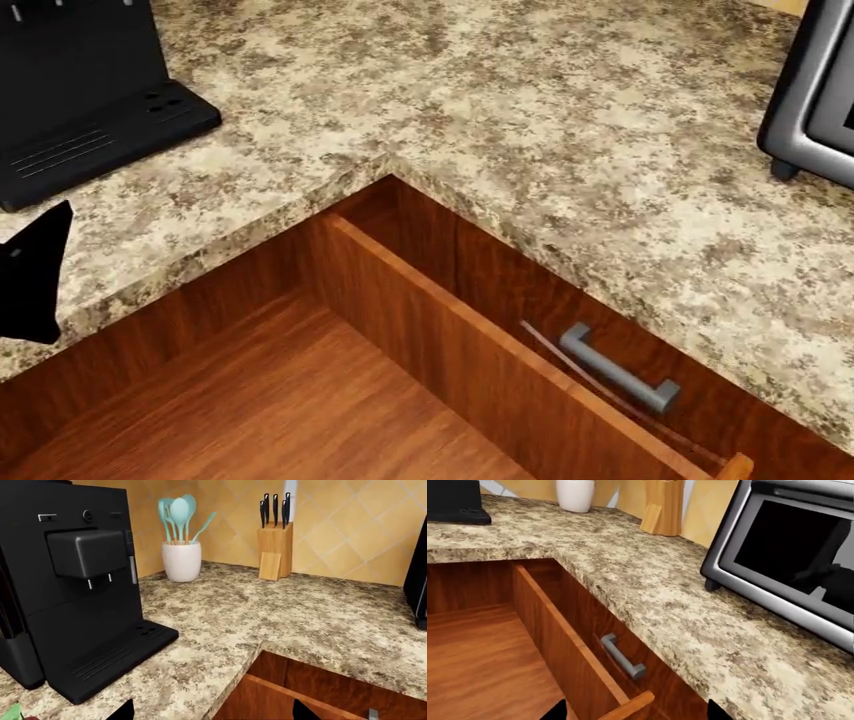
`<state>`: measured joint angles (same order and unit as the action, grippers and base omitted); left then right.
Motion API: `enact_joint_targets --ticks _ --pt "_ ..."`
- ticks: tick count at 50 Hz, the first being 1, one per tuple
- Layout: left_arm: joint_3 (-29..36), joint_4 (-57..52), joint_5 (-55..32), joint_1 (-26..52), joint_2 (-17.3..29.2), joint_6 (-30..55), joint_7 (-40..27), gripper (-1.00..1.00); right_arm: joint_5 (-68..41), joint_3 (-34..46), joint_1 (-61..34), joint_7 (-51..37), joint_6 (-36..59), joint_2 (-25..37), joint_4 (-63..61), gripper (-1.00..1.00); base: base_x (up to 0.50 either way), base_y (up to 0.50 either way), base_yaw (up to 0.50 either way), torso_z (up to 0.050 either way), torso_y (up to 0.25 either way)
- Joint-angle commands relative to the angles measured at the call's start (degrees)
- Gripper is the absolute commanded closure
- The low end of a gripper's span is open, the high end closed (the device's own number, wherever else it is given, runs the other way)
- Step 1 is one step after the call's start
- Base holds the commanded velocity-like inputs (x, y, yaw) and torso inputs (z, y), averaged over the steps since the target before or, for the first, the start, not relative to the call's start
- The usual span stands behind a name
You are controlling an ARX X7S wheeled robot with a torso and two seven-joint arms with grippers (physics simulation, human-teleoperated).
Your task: Close the right drawer.
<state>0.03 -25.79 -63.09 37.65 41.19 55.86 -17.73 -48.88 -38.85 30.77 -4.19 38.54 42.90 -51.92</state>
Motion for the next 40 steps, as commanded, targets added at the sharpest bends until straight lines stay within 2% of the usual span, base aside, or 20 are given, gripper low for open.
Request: enact_joint_targets --ticks 1,4,15,23,27,28,40 --pt "0.5 0.1 0.3 -0.1 -0.3 -0.5 0.1 -1.00 9.6 -0.8 10.5 8.6 -5.9 -5.8 0.1 -1.00 0.00 0.00 0.00 0.000 0.000" --pt "1.5 -0.1 0.6 0.6 -1.4 -0.2 -0.8 -1.00 11.2 0.7 11.0 9.4 -5.7 -5.5 0.6 -1.00 0.00 0.00 0.00 0.000 0.000" --pt "0.5 -0.3 -0.3 0.0 -0.1 -0.2 -0.2 -1.00 15.5 1.2 13.0 13.6 -7.5 -9.4 3.2 -1.00 0.00 0.00 0.00 0.000 0.000" --pt "0.6 -0.5 -0.1 -0.8 -0.3 -0.6 -0.4 -1.00 23.5 12.2 8.7 14.2 -10.7 -10.3 10.1 -1.00 0.00 0.00 0.00 0.000 0.000" --pt "0.9 -0.5 -0.4 -0.1 -0.2 -0.2 -0.5 -1.00 24.1 13.8 7.4 14.9 -11.7 -10.8 13.0 -1.00 0.00 0.00 0.00 0.000 0.000" --pt "0.9 -0.5 -0.2 -0.1 0.0 -0.2 -0.4 -1.00 27.1 15.8 7.0 14.0 -11.7 -10.2 14.6 -1.00 0.00 0.00 0.00 0.000 0.000" --pt "0.9 -0.6 -0.4 -0.6 0.6 -0.3 -0.1 -1.00 28.3 21.8 0.6 15.9 -14.0 -11.3 24.6 -1.00 0.00 0.00 0.00 0.000 0.000"
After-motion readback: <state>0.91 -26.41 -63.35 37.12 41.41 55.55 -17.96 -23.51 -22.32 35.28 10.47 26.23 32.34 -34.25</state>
